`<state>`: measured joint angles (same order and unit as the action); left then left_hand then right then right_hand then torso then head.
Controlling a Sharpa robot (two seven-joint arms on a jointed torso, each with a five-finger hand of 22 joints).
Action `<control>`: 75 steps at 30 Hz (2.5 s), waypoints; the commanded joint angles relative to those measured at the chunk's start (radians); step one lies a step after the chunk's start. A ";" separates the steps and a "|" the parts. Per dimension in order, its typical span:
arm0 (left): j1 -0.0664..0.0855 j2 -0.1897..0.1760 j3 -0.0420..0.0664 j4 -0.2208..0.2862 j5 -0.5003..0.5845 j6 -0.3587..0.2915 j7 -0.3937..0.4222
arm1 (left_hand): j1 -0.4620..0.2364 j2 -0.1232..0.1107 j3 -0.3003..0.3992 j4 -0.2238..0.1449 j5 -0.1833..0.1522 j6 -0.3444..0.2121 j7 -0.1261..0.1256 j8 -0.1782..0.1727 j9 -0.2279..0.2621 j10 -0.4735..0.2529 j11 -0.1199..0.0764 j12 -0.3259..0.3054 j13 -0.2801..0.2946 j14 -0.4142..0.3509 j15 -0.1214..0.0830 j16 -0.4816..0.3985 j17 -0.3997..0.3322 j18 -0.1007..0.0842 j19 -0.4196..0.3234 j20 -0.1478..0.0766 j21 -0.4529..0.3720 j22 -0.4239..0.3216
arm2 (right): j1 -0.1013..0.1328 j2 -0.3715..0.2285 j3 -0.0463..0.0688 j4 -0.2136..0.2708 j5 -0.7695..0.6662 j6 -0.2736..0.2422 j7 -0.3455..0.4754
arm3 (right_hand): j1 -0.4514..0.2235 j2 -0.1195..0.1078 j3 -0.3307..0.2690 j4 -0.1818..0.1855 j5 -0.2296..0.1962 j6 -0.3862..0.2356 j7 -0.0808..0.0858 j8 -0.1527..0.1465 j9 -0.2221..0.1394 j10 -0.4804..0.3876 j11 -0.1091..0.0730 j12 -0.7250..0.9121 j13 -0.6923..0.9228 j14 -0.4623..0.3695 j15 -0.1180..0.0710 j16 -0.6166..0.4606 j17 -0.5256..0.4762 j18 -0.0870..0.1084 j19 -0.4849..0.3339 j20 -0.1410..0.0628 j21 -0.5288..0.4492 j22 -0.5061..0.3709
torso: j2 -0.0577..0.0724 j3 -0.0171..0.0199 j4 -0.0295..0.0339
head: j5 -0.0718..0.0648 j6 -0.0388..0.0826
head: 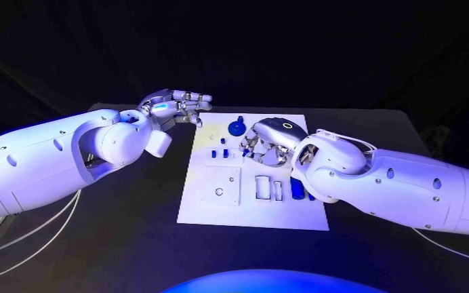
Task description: Assemble the parts on the task board
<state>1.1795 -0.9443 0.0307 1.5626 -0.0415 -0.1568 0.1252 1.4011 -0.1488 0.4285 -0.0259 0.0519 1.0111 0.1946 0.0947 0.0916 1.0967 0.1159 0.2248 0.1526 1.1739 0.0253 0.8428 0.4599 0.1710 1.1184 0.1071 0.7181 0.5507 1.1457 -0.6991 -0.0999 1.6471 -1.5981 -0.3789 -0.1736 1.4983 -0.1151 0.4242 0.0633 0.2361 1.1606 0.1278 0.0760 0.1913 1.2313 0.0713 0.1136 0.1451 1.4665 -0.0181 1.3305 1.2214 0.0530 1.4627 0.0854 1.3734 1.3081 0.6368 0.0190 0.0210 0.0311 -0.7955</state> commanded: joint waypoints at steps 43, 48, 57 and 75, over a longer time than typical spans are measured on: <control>0.003 0.006 0.001 0.012 -0.004 0.021 0.003 | 0.005 0.002 -0.002 -0.005 0.000 -0.008 0.000 0.006 -0.002 -0.010 0.001 0.009 0.000 -0.007 0.003 -0.004 -0.004 0.012 -0.007 0.001 -0.006 -0.002 | -0.090 0.131 -0.011 -0.135 -0.046 0.070 0.009 | -0.025 -0.001 0.019 -0.009 0.017 0.005 0.006 -0.001 0.004 0.011 -0.008 -0.006 0.003 0.035 0.002 0.007 0.002 -0.008 0.010 0.003 0.008 0.172 | 0.001 0.0010 -0.0008 | 0.056 -0.033; 0.003 0.006 0.001 0.013 -0.007 0.026 0.002 | 0.005 0.002 -0.003 -0.005 0.000 -0.009 0.000 0.007 -0.002 -0.011 0.001 0.010 0.001 -0.007 0.004 -0.004 -0.004 0.012 -0.008 0.001 -0.007 -0.002 | -0.090 0.131 -0.011 -0.142 -0.052 0.073 0.002 | -0.029 -0.001 0.020 -0.010 0.016 0.005 0.006 -0.001 0.004 0.012 -0.008 -0.007 0.004 0.035 0.002 0.007 0.002 -0.008 0.010 0.003 0.008 0.172 | 0.002 0.0012 -0.0001 | 0.056 -0.033; 0.003 0.006 0.001 0.012 -0.009 0.030 0.001 | 0.005 0.002 -0.003 -0.005 0.000 -0.009 0.000 0.007 -0.002 -0.011 0.001 0.010 0.001 -0.007 0.004 -0.004 -0.004 0.012 -0.008 0.001 -0.007 -0.002 | -0.090 0.136 -0.011 -0.146 -0.054 0.094 0.001 | -0.031 -0.002 0.020 -0.011 0.016 0.006 0.006 -0.001 0.004 0.012 -0.008 -0.007 0.004 0.035 0.002 0.007 0.002 -0.008 0.011 0.004 0.008 0.173 | 0.001 0.0014 -0.0003 | 0.058 -0.038; 0.003 0.006 0.001 0.011 -0.011 0.033 -0.004 | 0.005 0.002 -0.003 -0.005 0.000 -0.009 0.000 0.007 -0.002 -0.011 0.001 0.010 0.001 -0.007 0.004 -0.004 -0.004 0.012 -0.008 0.001 -0.007 -0.002 | -0.096 0.145 -0.012 -0.147 -0.054 0.104 0.000 | -0.034 -0.001 0.021 -0.012 0.014 0.007 0.005 -0.001 0.005 0.013 -0.009 -0.007 0.004 0.035 0.002 0.008 0.003 -0.008 0.011 0.004 0.010 0.174 | 0.001 0.0004 -0.0006 | 0.060 -0.042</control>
<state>1.1809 -0.9401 0.0305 1.5723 -0.0486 -0.1422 0.1204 1.4011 -0.1488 0.4280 -0.0264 0.0519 1.0111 0.1944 0.0947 0.0910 1.0933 0.1194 0.2292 0.1524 1.1707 0.0287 0.8430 0.4570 0.1701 1.1184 0.1071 0.7161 0.5497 1.0514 -0.5554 -0.1114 1.4986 -1.6387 -0.2971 -0.1698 1.4760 -0.1164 0.4390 0.0537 0.2467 1.1649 0.1321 0.0725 0.1952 1.2447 0.0671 0.1100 0.1502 1.4665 -0.0181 1.3342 1.2236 0.0531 1.4626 0.0854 1.3764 1.3080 0.6378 0.0196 0.0205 0.0906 -0.8378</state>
